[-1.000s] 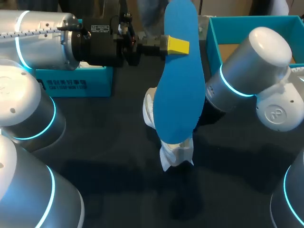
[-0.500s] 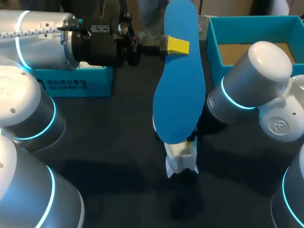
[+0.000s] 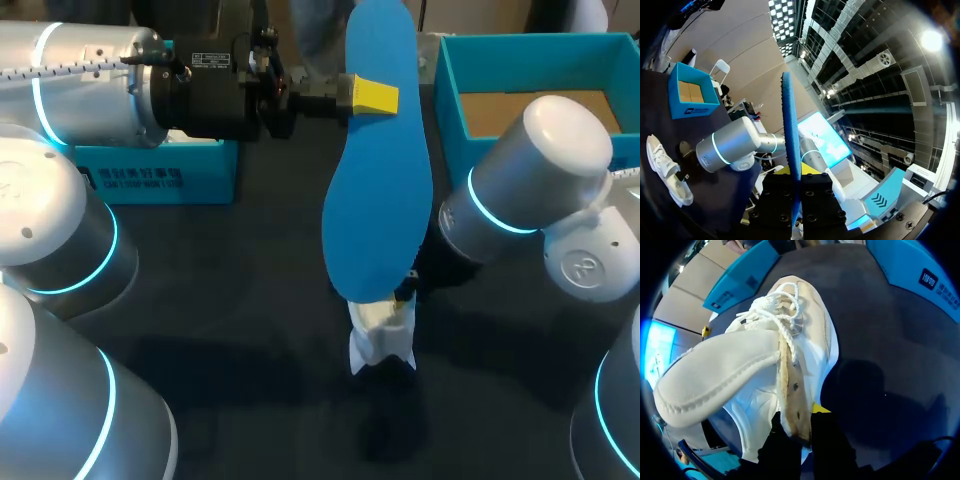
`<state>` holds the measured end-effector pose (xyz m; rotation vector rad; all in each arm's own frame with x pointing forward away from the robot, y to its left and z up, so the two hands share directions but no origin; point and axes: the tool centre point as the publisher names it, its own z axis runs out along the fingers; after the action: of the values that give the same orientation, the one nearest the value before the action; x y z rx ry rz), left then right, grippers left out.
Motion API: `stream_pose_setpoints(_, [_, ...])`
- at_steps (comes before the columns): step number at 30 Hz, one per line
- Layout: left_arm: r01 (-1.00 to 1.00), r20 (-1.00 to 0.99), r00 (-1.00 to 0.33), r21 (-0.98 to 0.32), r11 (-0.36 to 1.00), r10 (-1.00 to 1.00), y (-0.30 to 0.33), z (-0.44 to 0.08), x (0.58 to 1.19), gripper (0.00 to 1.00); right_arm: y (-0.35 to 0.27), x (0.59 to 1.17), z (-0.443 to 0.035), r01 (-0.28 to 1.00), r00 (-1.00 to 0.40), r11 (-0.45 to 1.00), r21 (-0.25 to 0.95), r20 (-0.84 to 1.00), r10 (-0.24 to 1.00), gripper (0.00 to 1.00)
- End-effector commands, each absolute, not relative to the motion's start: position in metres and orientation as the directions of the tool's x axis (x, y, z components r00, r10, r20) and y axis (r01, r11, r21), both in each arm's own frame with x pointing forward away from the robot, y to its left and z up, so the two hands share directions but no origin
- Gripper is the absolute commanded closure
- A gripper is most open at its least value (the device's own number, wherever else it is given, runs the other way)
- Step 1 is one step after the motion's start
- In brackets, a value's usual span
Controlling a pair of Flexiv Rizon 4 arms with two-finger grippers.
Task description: Take the shoe out of the shoebox, open the shoe tongue, remove and reinsert the insole, then place the shoe into the shoebox
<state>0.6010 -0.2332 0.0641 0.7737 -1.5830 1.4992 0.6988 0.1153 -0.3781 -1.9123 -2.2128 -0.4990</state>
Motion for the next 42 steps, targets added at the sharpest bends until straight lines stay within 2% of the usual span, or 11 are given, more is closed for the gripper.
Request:
stream_pose_setpoints(1, [-0.861, 0.867, -0.489, -0.497, 0.109, 0.094, -0.234, 0.064, 0.601, 1.0, 0.121, 0.704, -0.383, 0.984, -0.159, 0.12, 0.131, 0.344, 0.925, 1.0])
stream_pose_setpoints(15, [-0.861, 0.867, -0.489, -0.497, 0.109, 0.094, -0.234, 0.064, 0.601, 1.0, 0.12, 0.707, -0.398, 0.987, -0.142, 0.109, 0.114, 0.345, 0.928, 1.0])
stream_pose_setpoints(16, [-0.861, 0.867, -0.489, -0.497, 0.109, 0.094, -0.234, 0.064, 0.601, 1.0, 0.12, 0.707, -0.396, 0.987, -0.146, 0.112, 0.116, 0.347, 0.927, 0.87])
stream_pose_setpoints(18, [-0.861, 0.867, -0.489, -0.497, 0.109, 0.094, -0.234, 0.064, 0.601, 1.0, 0.119, 0.708, -0.392, 0.986, -0.148, 0.114, 0.119, 0.346, 0.926, 0.55])
stream_pose_setpoints(19, [-0.861, 0.867, -0.489, -0.497, 0.109, 0.094, -0.234, 0.064, 0.601, 1.0, 0.119, 0.708, -0.389, 0.986, -0.15, 0.114, 0.121, 0.345, 0.926, 0.48])
stream_pose_setpoints(21, [-0.861, 0.867, -0.489, -0.497, 0.109, 0.094, -0.234, 0.064, 0.601, 1.0, 0.12, 0.707, -0.383, 0.985, -0.153, 0.117, 0.124, 0.345, 0.926, 0.03])
stream_pose_setpoints(22, [-0.861, 0.867, -0.489, -0.497, 0.109, 0.094, -0.234, 0.064, 0.601, 1.0, 0.12, 0.706, -0.379, 0.984, -0.157, 0.118, 0.13, 0.35, 0.923, 0.0])
stream_pose_setpoints(32, [-0.861, 0.867, -0.489, -0.497, 0.109, 0.094, -0.234, 0.064, 0.601, 1.0, 0.119, 0.695, -0.332, 0.991, -0.132, 0.1, 0.094, 0.441, 0.888, 0.0])
stream_pose_setpoints(42, [-0.861, 0.867, -0.489, -0.497, 0.109, 0.094, -0.234, 0.064, 0.601, 1.0, 0.121, 0.694, -0.284, 0.987, -0.147, 0.067, 0.143, 0.67, 0.728, 0.0])
